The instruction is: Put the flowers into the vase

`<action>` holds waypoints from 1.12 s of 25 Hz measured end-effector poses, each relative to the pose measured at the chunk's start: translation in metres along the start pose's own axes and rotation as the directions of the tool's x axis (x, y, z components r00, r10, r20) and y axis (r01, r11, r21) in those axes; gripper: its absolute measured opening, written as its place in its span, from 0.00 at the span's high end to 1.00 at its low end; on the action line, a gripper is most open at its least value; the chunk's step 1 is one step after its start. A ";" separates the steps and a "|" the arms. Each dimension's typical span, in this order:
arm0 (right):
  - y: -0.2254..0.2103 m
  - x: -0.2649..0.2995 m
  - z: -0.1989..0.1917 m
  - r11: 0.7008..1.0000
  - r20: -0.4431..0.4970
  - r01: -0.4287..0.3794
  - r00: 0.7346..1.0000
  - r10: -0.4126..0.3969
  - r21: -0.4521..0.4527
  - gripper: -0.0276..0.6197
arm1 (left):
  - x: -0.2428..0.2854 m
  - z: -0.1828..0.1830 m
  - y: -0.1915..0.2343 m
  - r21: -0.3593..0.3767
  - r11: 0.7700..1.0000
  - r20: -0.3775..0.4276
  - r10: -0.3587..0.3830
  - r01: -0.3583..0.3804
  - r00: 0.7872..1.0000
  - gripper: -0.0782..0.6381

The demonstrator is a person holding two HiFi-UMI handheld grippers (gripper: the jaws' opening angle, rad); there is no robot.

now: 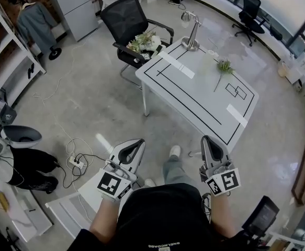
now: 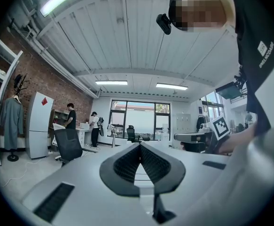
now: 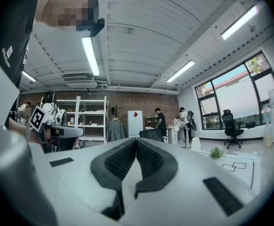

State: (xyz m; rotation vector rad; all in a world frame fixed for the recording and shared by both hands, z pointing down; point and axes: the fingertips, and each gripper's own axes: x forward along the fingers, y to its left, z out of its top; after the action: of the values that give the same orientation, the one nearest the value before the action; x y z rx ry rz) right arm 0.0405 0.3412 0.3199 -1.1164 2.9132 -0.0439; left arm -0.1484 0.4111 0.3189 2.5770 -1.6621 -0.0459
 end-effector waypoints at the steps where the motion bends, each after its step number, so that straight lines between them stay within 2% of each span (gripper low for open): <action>1: -0.005 0.005 -0.002 1.000 -0.001 0.001 1.000 -0.001 0.004 0.94 | 0.004 -0.001 0.003 0.000 1.000 -0.004 0.003 -0.003 1.000 0.89; 7: -0.038 0.049 -0.012 0.999 -0.003 -0.033 0.999 0.033 0.020 0.94 | 0.037 -0.009 0.035 -0.005 0.998 -0.016 0.059 -0.059 0.998 0.89; 17: -0.123 0.132 -0.031 0.998 -0.044 -0.048 0.998 0.050 0.038 0.94 | 0.126 -0.015 0.094 -0.022 0.993 -0.042 0.116 -0.117 0.992 0.89; 22: -0.166 0.169 -0.027 0.998 -0.054 -0.055 0.997 0.057 0.042 0.94 | 0.176 -0.010 0.116 -0.027 0.991 -0.046 0.126 -0.128 0.991 0.89; 28: -0.224 0.191 -0.027 0.998 -0.063 -0.036 0.997 0.039 0.059 0.94 | 0.240 -0.008 0.123 -0.033 0.992 -0.060 0.116 -0.118 0.991 0.89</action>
State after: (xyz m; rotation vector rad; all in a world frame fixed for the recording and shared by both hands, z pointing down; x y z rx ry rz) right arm 0.0474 0.0478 0.3523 -1.0714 2.9671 -0.1647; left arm -0.1602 0.1428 0.3398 2.4252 -1.7707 0.0054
